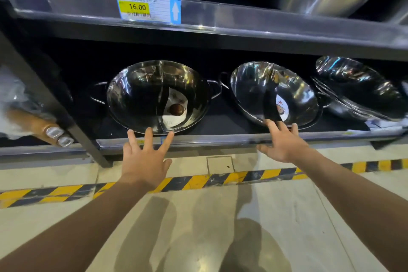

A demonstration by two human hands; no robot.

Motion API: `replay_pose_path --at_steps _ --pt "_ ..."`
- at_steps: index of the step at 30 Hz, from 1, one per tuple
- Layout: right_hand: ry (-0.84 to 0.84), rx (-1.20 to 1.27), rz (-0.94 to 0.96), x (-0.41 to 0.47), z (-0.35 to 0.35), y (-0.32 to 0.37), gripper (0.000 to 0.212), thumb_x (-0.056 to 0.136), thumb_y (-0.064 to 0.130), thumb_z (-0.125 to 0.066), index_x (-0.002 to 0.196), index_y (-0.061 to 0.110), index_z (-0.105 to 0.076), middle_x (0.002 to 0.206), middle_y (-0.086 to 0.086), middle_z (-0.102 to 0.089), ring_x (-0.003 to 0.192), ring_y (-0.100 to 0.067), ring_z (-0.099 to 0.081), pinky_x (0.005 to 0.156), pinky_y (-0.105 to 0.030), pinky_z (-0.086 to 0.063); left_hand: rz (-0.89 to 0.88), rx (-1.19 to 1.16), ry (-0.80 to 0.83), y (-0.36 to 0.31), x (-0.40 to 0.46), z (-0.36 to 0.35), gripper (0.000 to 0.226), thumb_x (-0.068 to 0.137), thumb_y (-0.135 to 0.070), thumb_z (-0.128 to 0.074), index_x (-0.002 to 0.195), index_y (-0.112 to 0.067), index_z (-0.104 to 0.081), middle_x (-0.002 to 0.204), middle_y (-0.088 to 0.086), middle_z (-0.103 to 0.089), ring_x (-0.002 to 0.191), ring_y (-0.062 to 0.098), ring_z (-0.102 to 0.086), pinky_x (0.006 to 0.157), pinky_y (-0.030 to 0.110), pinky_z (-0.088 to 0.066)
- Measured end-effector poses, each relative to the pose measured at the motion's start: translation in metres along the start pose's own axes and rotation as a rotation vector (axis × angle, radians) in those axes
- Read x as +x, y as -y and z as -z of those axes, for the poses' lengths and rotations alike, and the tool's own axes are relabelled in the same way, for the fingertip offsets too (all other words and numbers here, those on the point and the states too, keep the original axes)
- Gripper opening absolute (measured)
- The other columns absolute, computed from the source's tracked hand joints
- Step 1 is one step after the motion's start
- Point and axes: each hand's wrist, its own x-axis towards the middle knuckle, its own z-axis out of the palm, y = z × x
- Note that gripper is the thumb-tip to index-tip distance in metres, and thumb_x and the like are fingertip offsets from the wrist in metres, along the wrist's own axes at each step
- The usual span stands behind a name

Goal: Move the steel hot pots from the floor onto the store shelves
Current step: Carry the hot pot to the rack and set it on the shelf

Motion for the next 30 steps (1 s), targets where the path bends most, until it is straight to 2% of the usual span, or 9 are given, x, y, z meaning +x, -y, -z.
replay_pose_path --at_steps 6,9,12,14,18,21,24,28,30 --pt "-0.004 0.020 -0.002 -0.001 0.001 -0.031 0.083 0.087 0.059 -0.064 0.149 0.025 -0.021 0.151 -0.016 -0.036 0.140 -0.051 -0.020 0.118 -0.058 -0.015 0.027 -0.037 0.036 -0.007 0.004 0.003 0.077 0.095 -0.068 -0.021 0.152 -0.043 0.023 0.167 0.016 -0.002 0.143 0.062 0.000 0.113 0.060 -0.022" --pt "-0.008 0.022 -0.037 0.003 -0.001 -0.026 0.076 0.086 0.063 -0.062 0.139 0.024 -0.024 0.145 -0.022 -0.039 0.140 -0.048 -0.028 0.119 -0.062 -0.007 0.033 -0.052 0.047 -0.008 0.007 0.004 0.077 0.095 -0.068 -0.022 0.152 -0.043 0.024 0.167 0.016 0.001 0.143 0.062 0.002 0.114 0.060 -0.021" --pt "0.002 0.042 -0.043 0.004 -0.013 -0.015 0.090 0.086 0.067 -0.056 0.152 0.036 -0.004 0.161 -0.023 -0.015 0.148 -0.053 -0.002 0.115 -0.067 -0.008 0.033 -0.042 0.061 -0.010 0.007 0.006 0.078 0.096 -0.067 -0.023 0.151 -0.042 0.026 0.167 0.016 0.005 0.144 0.061 0.003 0.115 0.060 -0.020" --pt "-0.003 0.036 -0.018 0.007 -0.021 -0.012 0.092 0.086 0.067 -0.054 0.153 0.043 0.004 0.165 -0.021 -0.006 0.148 -0.054 0.009 0.114 -0.070 -0.012 0.035 -0.034 0.067 -0.010 0.006 0.005 0.078 0.096 -0.066 -0.023 0.151 -0.042 0.027 0.167 0.016 0.008 0.144 0.061 0.004 0.115 0.060 -0.020" --pt "-0.031 0.009 -0.056 0.017 -0.022 -0.015 0.092 0.085 0.071 -0.054 0.151 0.041 0.002 0.159 -0.025 -0.012 0.146 -0.059 0.005 0.114 -0.070 -0.002 0.022 -0.027 0.071 -0.009 0.009 0.001 0.080 0.095 -0.067 -0.024 0.148 -0.041 0.031 0.166 0.017 0.012 0.144 0.062 0.004 0.115 0.059 -0.022" --pt "0.036 -0.038 -0.057 0.022 -0.011 -0.013 0.091 0.085 0.072 -0.054 0.150 0.041 0.003 0.159 -0.026 -0.015 0.145 -0.059 0.000 0.115 -0.070 0.001 0.021 -0.009 0.129 -0.007 0.006 0.009 0.083 0.096 -0.063 -0.030 0.150 -0.040 0.029 0.165 0.019 0.016 0.143 0.062 0.002 0.114 0.058 -0.025" --pt "0.121 -0.044 -0.077 0.010 0.006 -0.009 0.093 0.086 0.070 -0.056 0.153 0.043 0.004 0.165 -0.022 -0.003 0.144 -0.062 0.006 0.116 -0.067 -0.004 -0.004 -0.035 0.209 -0.007 0.005 0.030 0.080 0.098 -0.054 -0.033 0.153 -0.039 0.024 0.164 0.021 0.018 0.145 0.060 -0.002 0.115 0.057 -0.025" --pt "0.183 -0.049 0.042 -0.002 0.013 -0.017 0.101 0.089 0.065 -0.056 0.158 0.038 0.013 0.165 -0.024 0.009 0.146 -0.057 0.012 0.119 -0.064 -0.001 0.033 -0.055 0.341 -0.010 0.004 0.050 0.078 0.101 -0.044 -0.036 0.153 -0.042 0.023 0.164 0.020 0.021 0.146 0.054 -0.011 0.115 0.054 -0.026" --pt "0.174 -0.042 0.068 -0.007 0.007 -0.027 0.101 0.090 0.059 -0.057 0.158 0.038 0.015 0.166 -0.020 0.014 0.146 -0.056 0.015 0.119 -0.063 -0.009 0.065 -0.040 0.346 -0.016 0.004 0.049 0.081 0.098 -0.047 -0.038 0.153 -0.045 0.021 0.165 0.018 0.019 0.144 0.052 -0.019 0.110 0.052 -0.032"
